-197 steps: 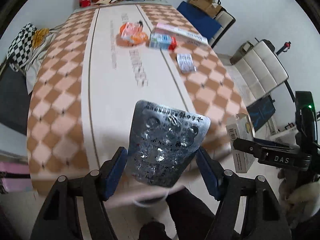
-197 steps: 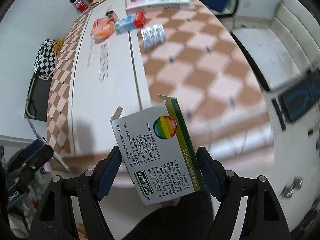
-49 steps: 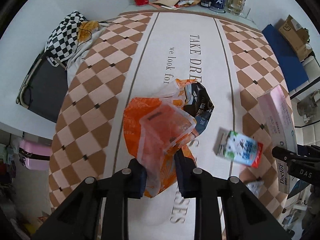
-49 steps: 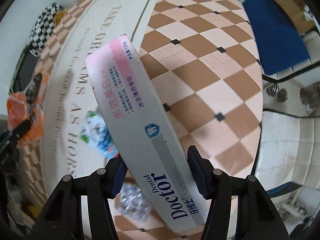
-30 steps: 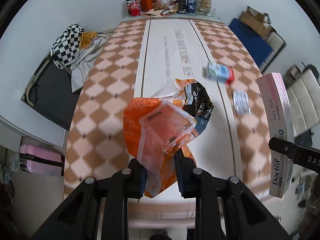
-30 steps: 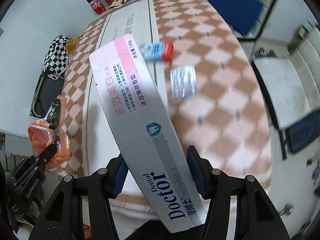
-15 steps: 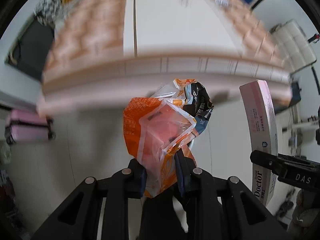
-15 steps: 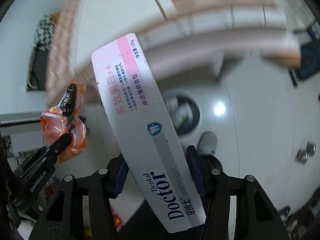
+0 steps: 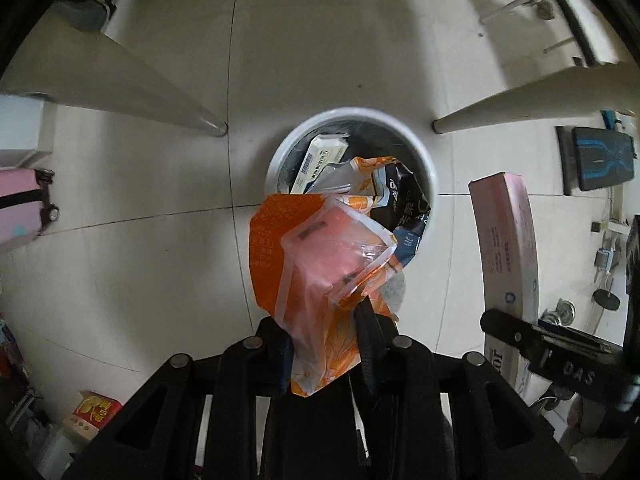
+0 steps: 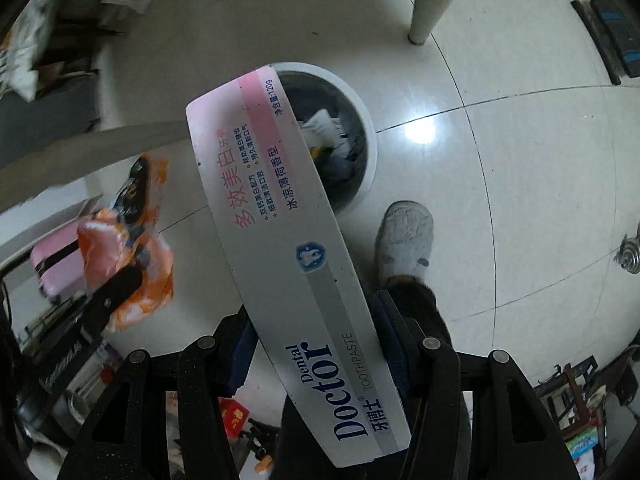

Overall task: Collect trash
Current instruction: 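Open both tools to drop the bag and toothpaste box into the bin, then raise both tools back toward the table items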

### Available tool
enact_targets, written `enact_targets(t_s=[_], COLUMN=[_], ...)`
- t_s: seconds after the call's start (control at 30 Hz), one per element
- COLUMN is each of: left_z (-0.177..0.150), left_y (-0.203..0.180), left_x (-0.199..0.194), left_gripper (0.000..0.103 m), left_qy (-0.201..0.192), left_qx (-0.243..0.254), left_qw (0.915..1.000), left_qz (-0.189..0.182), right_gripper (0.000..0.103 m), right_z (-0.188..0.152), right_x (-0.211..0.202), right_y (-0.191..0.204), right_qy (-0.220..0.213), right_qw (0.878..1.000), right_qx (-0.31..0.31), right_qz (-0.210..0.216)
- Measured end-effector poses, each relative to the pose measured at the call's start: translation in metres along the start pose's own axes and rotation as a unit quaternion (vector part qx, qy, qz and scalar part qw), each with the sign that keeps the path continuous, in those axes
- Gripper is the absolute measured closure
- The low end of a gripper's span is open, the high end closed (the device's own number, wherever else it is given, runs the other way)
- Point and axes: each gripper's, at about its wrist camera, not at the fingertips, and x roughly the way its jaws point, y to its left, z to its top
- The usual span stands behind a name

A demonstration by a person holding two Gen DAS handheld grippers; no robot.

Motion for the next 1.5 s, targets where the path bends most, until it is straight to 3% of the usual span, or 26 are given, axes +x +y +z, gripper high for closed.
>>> enact_targets(t_s=[0.17,0.27,0.33,0.37,0.4,0.43,0.47,0.5,0.67,0.8,1.03,1.5], left_z=[0.027,0.035,0.038,0.038,0.036,0.034,0.033,0.027,0.004,-0.01,-0.028,-0.095], left_y=[0.012,0.017,0.021,0.023,0.025,0.026,0.03,0.035,0.041,0.032,0.03,0.023], left_x=[0.059,0.078,0.082,0.083,0.082,0.079,0.075,0.074,0.056,0.038,-0.006,-0.138], left_gripper=[0.071,0.046,0.036,0.023,0.011,0.007,0.006,0.006,0.006,0.006,0.006,0.006], left_qy=[0.021,0.022,0.017,0.017,0.017,0.012,0.009,0.006,-0.031,-0.056,-0.075,-0.115], left_qx=[-0.023,-0.033,-0.043,-0.046,-0.049,-0.051,-0.052,-0.055,-0.059,-0.057,-0.052,-0.042], left_qw=[0.9992,0.9987,0.998,0.9979,0.9978,0.9981,0.9983,0.9983,0.9975,0.9957,0.9947,0.9914], left_qz=[-0.027,-0.033,-0.043,-0.043,-0.04,-0.031,-0.025,-0.018,0.023,0.046,0.048,0.045], right_gripper=[0.046,0.046,0.045,0.045,0.04,0.027,0.021,0.015,0.004,0.004,0.003,0.003], right_z=[0.056,0.083,0.092,0.094,0.095,0.092,0.089,0.085,0.065,0.053,0.019,-0.089], right_x=[0.053,0.065,0.073,0.074,0.072,0.068,0.064,0.059,0.038,0.023,-0.021,-0.165], right_y=[0.004,0.013,0.019,0.021,0.022,0.024,0.026,0.026,0.031,0.026,0.033,0.065], right_qy=[0.015,0.017,0.015,0.01,0.005,-0.007,-0.021,-0.033,-0.069,-0.085,-0.111,-0.145], right_qw=[1.0,0.999,0.999,0.999,0.999,0.999,0.999,0.998,0.994,0.991,0.986,0.979], right_qx=[-0.002,-0.011,-0.019,-0.021,-0.024,-0.029,-0.032,-0.037,-0.057,-0.069,-0.092,-0.121], right_qz=[-0.023,-0.033,-0.03,-0.031,-0.032,-0.036,-0.039,-0.039,-0.065,-0.08,-0.089,-0.081])
